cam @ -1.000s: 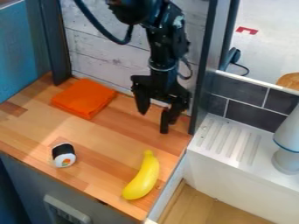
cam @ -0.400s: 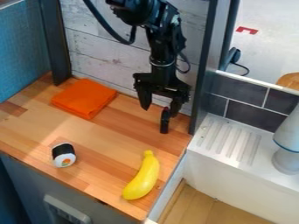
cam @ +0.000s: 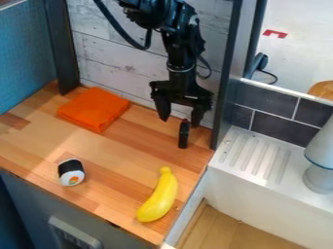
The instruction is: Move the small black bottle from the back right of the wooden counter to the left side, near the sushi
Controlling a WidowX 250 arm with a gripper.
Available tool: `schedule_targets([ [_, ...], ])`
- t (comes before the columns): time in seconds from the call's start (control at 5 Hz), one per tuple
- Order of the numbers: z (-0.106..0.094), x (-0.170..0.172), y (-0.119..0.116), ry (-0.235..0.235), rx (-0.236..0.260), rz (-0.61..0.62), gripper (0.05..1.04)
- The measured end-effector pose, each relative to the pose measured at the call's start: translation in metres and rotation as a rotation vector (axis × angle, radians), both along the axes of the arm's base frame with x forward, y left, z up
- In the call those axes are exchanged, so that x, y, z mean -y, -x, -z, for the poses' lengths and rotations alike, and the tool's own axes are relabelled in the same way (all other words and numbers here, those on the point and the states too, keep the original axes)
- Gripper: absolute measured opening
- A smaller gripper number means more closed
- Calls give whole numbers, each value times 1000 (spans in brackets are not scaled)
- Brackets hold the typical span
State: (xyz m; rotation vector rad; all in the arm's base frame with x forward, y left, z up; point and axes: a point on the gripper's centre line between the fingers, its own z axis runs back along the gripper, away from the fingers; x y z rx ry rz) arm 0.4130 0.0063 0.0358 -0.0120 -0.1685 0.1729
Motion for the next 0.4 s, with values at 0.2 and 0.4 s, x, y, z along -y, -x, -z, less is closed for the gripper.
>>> schedule_targets([
  [0.2, 5, 0, -5, 1, -8, 11, 1003],
  [0.4, 12, 2, -8, 0, -26, 20, 938],
])
